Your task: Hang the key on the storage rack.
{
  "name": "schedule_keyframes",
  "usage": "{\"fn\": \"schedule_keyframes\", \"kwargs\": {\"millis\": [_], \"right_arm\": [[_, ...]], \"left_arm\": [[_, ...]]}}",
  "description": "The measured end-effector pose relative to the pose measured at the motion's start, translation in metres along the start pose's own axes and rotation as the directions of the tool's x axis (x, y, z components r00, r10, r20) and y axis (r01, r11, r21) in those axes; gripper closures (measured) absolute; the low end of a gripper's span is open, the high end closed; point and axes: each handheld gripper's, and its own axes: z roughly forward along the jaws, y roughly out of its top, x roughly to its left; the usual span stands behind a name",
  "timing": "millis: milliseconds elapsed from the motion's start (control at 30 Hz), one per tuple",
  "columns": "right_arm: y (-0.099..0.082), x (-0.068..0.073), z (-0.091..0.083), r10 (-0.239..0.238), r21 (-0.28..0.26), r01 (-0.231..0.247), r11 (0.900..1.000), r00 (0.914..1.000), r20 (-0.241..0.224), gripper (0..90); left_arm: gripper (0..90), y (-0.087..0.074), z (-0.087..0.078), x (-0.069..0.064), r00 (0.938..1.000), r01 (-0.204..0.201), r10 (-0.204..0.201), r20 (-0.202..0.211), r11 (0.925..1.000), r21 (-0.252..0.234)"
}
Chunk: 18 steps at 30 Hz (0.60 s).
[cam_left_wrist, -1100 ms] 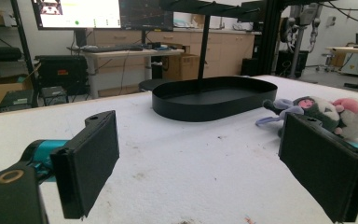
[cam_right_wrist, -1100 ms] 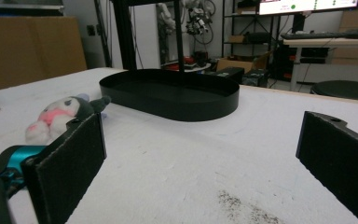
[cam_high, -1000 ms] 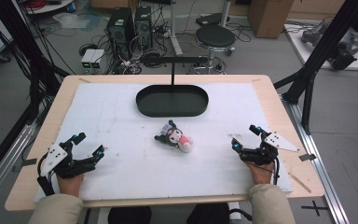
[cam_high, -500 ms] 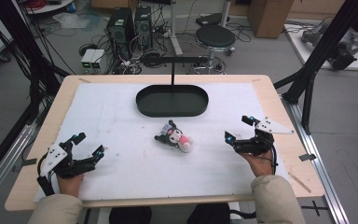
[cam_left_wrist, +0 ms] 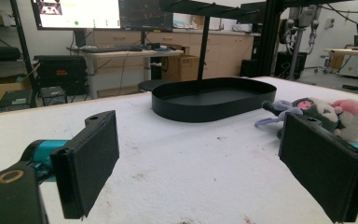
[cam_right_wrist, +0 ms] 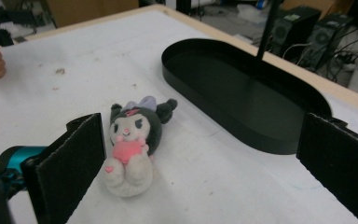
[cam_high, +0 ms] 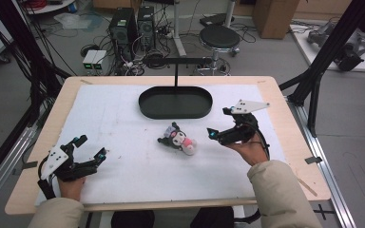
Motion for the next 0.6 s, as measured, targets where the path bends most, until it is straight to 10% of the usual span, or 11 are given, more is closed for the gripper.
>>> {"fn": "schedule_keyframes", "kwargs": {"millis": [233,600], "right_arm": [[0.008,0.010,0.025,-0.027,0.119,0.033,0.9924,0.9984,-0.051,0.5],[0.015,0.024,0.068,-0.068,0.291,0.095,0.9520,0.9924,-0.103,0.5]], "left_arm": [[12.5,0.000,0.000,0.000,1.0000,0.001,-0.001,-0.001,1.0000,0.000],[12.5,0.000,0.000,0.000,1.0000,0.003,-0.003,0.000,1.0000,0.000]]}}
